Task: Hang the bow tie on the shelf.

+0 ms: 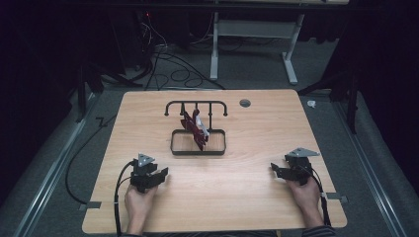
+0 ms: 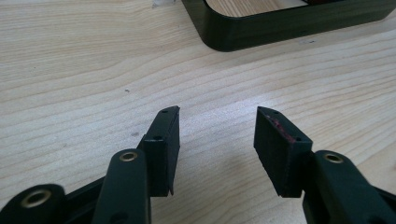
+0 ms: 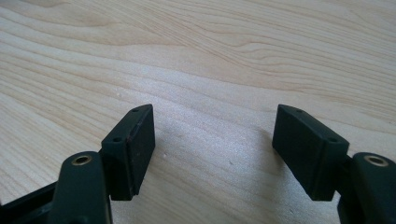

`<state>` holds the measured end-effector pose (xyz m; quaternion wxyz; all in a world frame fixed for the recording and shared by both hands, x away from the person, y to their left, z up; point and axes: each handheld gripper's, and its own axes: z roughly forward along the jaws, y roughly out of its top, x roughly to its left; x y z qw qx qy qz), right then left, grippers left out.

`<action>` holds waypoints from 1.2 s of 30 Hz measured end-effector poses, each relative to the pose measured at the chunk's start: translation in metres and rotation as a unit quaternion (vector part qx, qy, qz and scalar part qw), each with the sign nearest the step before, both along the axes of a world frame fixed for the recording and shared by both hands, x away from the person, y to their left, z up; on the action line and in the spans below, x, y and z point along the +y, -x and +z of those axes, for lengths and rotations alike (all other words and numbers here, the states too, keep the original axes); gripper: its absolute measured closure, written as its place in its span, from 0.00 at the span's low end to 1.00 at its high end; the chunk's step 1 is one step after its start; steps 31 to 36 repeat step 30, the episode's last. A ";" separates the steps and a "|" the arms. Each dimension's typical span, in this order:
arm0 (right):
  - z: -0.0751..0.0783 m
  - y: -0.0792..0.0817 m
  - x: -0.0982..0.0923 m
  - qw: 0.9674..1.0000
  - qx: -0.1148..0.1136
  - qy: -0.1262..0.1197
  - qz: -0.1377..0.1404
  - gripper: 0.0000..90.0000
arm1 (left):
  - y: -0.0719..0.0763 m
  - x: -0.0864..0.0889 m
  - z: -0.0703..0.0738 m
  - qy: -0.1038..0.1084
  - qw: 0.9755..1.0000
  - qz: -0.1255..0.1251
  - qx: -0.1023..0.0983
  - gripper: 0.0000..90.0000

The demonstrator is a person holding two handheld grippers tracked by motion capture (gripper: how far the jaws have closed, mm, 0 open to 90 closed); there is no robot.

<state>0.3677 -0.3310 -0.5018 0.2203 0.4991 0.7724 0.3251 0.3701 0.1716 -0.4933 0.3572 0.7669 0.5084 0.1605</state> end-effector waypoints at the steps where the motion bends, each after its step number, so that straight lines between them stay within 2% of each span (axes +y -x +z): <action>1: 0.000 0.000 0.000 1.000 0.000 0.000 0.000 0.34 | 0.000 0.000 0.000 0.000 1.000 0.000 0.000 0.57; 8: 0.000 0.000 0.000 1.000 0.000 0.000 0.000 0.34 | -0.003 -0.004 -0.005 -0.014 1.000 0.002 -0.004 0.55; 12: 0.000 0.000 0.000 1.000 0.000 0.000 0.000 0.34 | -0.005 -0.006 -0.007 -0.019 1.000 0.004 -0.015 0.54; 16: 0.000 0.000 0.000 1.000 0.000 0.000 0.000 0.34 | -0.005 -0.008 -0.009 -0.031 0.999 0.003 -0.024 0.49; 17: 0.000 0.000 0.000 1.000 0.000 0.000 0.000 0.34 | -0.004 -0.011 -0.010 -0.041 0.999 0.001 -0.032 0.48; 19: 0.000 0.000 0.000 1.000 0.000 0.000 0.000 0.34 | -0.004 -0.011 -0.011 -0.040 0.999 0.001 -0.034 0.45; 21: 0.000 0.000 0.000 1.000 0.000 0.000 0.000 0.34 | -0.003 -0.011 -0.014 -0.034 0.998 0.006 -0.045 0.44; 36: 0.000 0.000 0.000 1.000 0.000 0.000 0.000 0.34 | -0.003 -0.012 -0.014 -0.034 0.998 0.014 -0.045 0.43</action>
